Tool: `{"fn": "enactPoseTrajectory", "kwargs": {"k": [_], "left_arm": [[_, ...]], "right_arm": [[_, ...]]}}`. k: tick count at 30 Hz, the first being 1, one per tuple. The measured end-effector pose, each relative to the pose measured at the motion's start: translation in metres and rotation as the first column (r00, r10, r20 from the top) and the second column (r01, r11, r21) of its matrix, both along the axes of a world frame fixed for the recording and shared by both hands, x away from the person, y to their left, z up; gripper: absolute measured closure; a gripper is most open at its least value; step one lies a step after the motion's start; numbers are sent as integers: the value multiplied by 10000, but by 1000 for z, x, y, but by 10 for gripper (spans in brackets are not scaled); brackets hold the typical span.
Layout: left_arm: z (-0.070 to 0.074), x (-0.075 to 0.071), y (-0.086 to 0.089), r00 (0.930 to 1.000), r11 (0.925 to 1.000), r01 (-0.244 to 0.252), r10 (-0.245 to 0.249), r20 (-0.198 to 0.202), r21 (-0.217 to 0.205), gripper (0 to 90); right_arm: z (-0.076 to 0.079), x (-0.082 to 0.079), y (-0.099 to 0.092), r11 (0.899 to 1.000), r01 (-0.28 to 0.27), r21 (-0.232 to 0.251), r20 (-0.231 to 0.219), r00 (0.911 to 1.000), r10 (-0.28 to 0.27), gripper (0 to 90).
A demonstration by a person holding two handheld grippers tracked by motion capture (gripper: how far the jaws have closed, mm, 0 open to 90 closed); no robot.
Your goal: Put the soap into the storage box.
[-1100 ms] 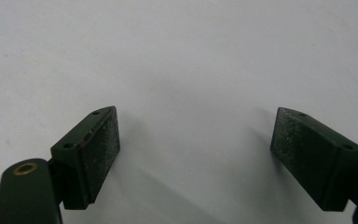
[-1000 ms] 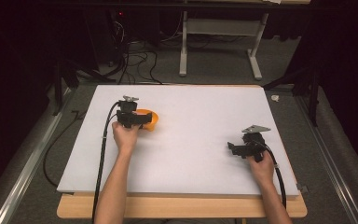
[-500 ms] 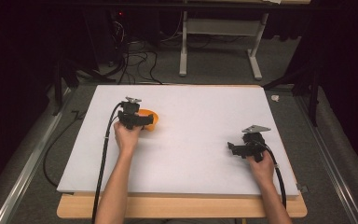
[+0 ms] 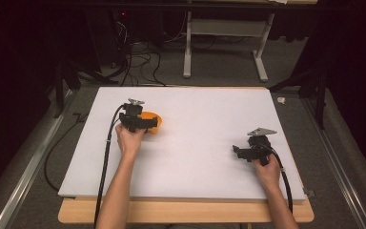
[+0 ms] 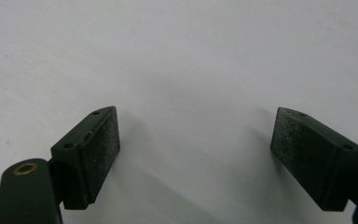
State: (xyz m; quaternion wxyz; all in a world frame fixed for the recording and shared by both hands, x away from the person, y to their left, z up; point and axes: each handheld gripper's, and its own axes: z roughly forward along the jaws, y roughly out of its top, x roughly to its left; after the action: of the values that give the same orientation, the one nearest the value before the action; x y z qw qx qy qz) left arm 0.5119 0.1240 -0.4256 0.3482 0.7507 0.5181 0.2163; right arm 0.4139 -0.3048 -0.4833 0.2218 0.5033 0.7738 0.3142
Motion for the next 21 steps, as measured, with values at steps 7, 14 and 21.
{"fn": "enactPoseTrajectory", "kwargs": {"k": [7,14,21], "left_arm": [[8,-8,3,9994,9999,99,-95,338,-110,77],[14,-20,9,9971,9996,117,-96,750,-270,104],[21,-31,14,9954,9991,283,-253,926,-307,115]], "right_arm": [[0,0,0,10000,-2,1,0,10000,2,161],[0,0,0,10000,-2,-9,-1,10000,2,161],[0,0,0,10000,-8,-3,-2,10000,8,161]]}}
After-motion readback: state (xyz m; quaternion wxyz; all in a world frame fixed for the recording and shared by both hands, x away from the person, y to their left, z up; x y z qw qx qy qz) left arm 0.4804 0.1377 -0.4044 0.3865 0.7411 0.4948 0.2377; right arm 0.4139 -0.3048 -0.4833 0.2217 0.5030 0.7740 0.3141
